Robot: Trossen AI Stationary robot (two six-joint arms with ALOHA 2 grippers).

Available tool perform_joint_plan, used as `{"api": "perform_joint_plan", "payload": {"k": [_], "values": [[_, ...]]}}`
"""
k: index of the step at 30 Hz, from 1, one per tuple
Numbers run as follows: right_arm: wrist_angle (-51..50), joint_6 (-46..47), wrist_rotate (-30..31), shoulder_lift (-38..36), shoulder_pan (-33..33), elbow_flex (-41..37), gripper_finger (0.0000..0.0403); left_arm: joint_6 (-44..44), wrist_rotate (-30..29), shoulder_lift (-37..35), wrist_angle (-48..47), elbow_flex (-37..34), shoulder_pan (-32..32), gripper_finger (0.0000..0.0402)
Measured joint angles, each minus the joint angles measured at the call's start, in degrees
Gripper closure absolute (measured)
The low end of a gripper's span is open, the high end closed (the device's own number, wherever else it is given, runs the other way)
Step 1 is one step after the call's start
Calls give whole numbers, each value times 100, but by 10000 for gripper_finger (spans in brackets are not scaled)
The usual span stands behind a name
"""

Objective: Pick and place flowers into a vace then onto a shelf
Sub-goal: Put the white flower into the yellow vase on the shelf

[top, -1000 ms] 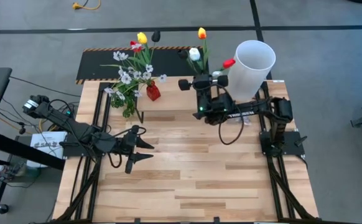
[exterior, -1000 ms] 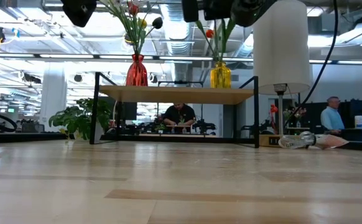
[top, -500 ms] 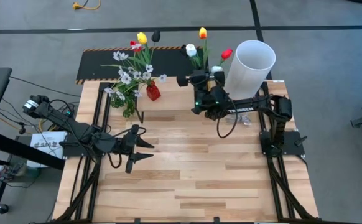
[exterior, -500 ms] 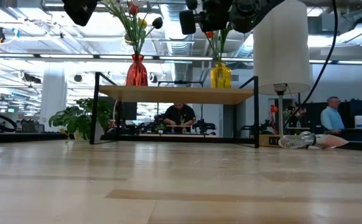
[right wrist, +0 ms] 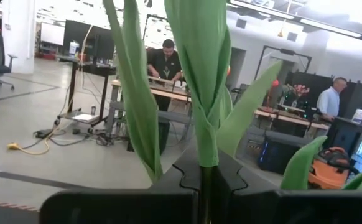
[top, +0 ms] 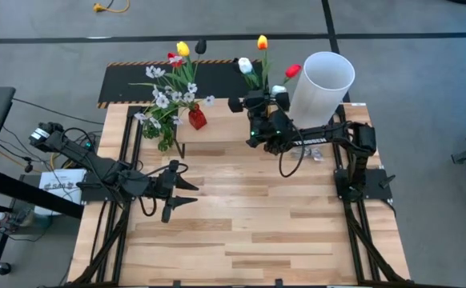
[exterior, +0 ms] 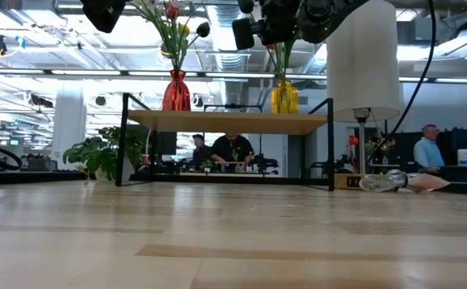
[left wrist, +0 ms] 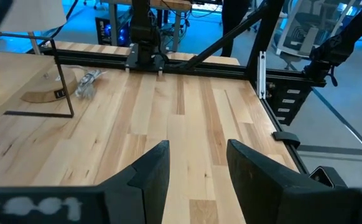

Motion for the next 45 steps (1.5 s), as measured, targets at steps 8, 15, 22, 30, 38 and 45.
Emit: {"api": "perform_joint_plan", "payload": {"k": [8, 15, 22, 30, 38, 45], "values": [[-440, 297, -25, 0, 0, 0, 403, 22, 2, 0, 0, 0, -1, 253], [-846, 644, -44, 0, 9, 0, 403, 37, 4, 0, 0, 0, -2, 253], [-844, 645, 120, 0, 86, -1, 403, 49, 4, 0, 1, 0, -2, 253], [-844, 647, 268, 0, 123, -2, 400, 61, 7, 0, 1, 0, -2, 253], [-846, 645, 255, 0, 205, -2, 347, 59, 7, 0, 2, 0, -1, 253], [-847, 640, 604, 0, 258, -4, 303, 55, 39, 0, 0, 0, -2, 253]]}}
